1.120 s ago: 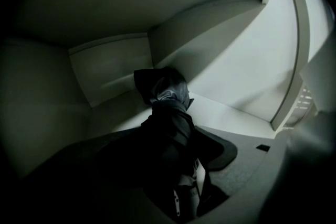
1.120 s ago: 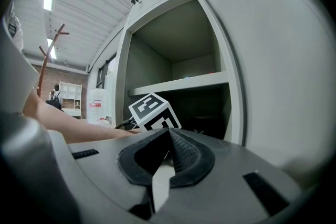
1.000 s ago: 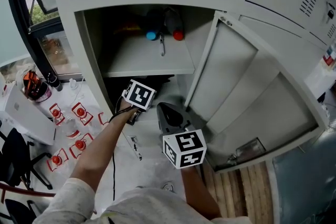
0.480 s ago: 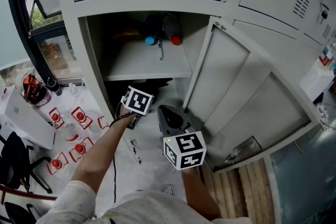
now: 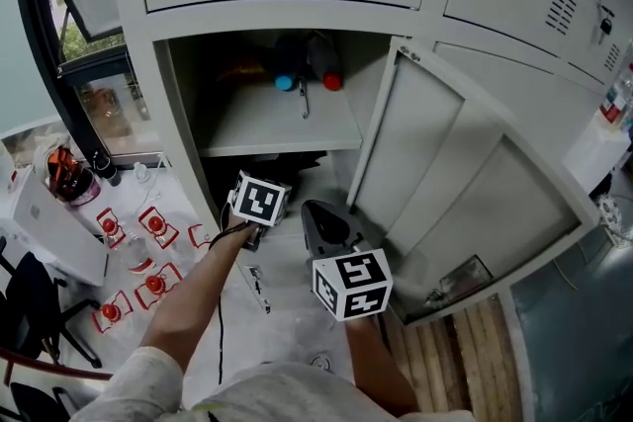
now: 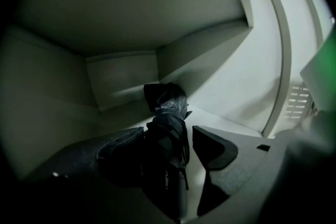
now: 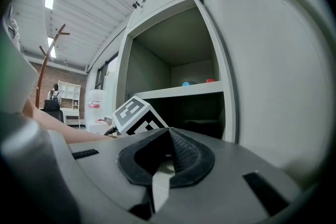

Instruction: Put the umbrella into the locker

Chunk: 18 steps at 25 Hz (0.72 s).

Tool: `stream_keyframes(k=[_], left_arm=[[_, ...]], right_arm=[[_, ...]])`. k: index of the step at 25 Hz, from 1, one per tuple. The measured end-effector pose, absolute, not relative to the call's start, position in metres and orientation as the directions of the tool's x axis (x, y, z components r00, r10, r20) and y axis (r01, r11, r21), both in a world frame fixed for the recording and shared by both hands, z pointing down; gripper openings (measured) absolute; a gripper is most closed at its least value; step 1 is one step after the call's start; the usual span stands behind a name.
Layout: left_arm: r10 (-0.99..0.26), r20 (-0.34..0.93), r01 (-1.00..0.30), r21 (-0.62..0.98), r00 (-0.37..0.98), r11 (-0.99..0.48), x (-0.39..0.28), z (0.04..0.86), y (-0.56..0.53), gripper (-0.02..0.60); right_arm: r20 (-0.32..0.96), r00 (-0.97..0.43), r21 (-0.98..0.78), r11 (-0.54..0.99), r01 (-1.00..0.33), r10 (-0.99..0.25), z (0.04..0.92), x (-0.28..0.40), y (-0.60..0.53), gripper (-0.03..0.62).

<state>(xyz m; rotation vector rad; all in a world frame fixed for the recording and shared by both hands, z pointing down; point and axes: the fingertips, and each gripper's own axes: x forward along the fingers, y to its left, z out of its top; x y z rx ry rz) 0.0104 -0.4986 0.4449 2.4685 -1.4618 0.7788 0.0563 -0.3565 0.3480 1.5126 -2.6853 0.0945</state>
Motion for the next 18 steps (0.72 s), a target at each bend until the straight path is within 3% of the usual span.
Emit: stream_keyframes(k=[9,18], left_arm=[[-0.786,0.474,-0.872,-0.073,0.398,-0.485,0.003,0.426,-0.473,0.276],[-0.814,0.309,-0.857,0.003,0.491,-0.516,0.006,0.380,-0.442,0.251]], right_arm=[[0.082,-0.529,-0.026,0.529,-0.848,-0.845,0.348,0.048,-0.352,0.003],[0.072,-0.520,-0.029,0.519,-0.854,-0.851,0.342,0.050,-0.349,0.003]])
